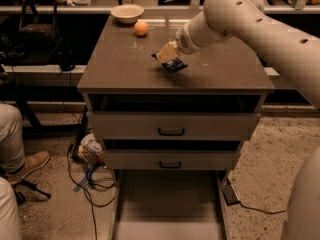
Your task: Place rxbar blueberry into bottom drawer
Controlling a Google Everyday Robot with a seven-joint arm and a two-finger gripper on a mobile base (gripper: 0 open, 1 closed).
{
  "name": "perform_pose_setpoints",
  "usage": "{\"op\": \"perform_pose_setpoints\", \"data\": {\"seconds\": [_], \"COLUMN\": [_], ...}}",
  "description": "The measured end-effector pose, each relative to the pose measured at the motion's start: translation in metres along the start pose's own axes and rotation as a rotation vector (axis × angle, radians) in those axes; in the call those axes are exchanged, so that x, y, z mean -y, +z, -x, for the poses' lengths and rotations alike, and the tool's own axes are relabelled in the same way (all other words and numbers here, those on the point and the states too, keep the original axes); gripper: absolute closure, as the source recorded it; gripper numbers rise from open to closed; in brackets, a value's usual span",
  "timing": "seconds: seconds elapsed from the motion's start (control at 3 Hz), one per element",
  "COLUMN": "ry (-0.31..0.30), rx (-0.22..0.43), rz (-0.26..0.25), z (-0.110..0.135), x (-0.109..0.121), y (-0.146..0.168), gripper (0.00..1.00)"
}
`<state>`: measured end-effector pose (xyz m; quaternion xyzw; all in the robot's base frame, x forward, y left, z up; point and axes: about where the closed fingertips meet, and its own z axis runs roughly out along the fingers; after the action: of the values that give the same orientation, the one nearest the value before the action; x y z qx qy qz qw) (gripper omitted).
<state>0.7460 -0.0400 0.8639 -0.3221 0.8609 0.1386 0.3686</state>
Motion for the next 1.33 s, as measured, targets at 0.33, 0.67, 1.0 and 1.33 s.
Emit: {"op": "perform_pose_setpoints", "data": {"seconds": [0.33, 0.67, 1.0, 1.33], "ry": [-0.118, -0.136, -0.130, -0.079], "rx": [0.030, 0.020, 0.019, 0.000], "rz": [-0.028, -0.029, -0.027, -0.022], "z": [0.008, -0.035, -0.037, -0.062], "x": [-0.016, -0.027, -0.027, -0.020], "y": [-0.056, -0.101, -0.101, -0.106], "gripper": [1.00, 1.00, 1.00, 1.00]}}
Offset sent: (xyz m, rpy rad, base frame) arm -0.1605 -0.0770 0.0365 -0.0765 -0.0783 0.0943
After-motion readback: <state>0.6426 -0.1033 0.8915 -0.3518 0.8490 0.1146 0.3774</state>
